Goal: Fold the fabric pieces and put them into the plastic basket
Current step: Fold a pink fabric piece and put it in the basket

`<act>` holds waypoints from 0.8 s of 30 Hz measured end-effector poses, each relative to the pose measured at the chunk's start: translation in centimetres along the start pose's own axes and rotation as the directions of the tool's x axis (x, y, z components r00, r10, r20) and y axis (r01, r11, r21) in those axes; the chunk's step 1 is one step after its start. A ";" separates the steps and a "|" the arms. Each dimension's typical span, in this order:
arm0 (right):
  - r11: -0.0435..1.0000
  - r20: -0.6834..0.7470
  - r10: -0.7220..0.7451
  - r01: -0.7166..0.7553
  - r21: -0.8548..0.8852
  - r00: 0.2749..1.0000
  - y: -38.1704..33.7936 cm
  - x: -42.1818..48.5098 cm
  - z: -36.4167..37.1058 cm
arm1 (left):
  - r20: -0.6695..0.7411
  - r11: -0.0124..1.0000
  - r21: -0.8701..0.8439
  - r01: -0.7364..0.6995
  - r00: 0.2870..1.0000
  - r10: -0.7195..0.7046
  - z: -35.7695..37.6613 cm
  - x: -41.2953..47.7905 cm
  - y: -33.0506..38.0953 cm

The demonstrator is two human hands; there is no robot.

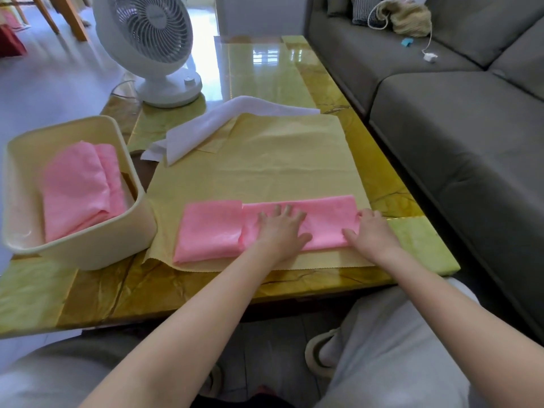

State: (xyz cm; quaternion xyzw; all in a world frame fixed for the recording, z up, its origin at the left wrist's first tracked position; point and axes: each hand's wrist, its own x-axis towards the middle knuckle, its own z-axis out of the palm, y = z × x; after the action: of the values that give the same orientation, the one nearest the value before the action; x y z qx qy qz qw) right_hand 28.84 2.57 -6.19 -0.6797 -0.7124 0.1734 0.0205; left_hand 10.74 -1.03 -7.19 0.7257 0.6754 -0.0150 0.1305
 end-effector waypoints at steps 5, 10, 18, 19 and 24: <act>0.993 0.102 0.086 -0.093 0.073 0.991 0.2 1.2 -0.4 | 0.012 1.000 0.028 -0.005 1.000 0.004 0.1 0.0 -0.1; 0.999 0.035 0.035 -0.036 0.039 0.999 -1.4 0.6 -2.0 | 0.024 1.000 0.004 0.001 1.000 -0.001 0.0 0.2 -0.2; 0.909 -0.350 -0.347 0.404 0.104 0.870 -9.1 -3.3 -0.5 | -0.101 0.879 -0.476 0.022 0.992 -0.079 -2.1 -0.6 -2.3; 0.895 -0.343 -0.382 0.436 0.092 0.858 -9.7 -3.6 0.3 | -0.178 0.865 -0.501 0.038 0.973 -0.146 -2.6 -0.9 -2.9; 0.877 -0.230 -0.449 0.475 0.071 0.863 -10.9 -4.2 3.0 | -0.319 0.829 -0.532 0.171 0.867 -0.383 -4.1 -3.0 -5.0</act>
State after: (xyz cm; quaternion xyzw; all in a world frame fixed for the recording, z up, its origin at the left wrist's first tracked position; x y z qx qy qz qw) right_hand 17.90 -2.31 -5.12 -0.5004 -0.8363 0.1360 0.1779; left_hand 4.90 -2.79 -3.45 0.5469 0.7691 0.2897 0.1595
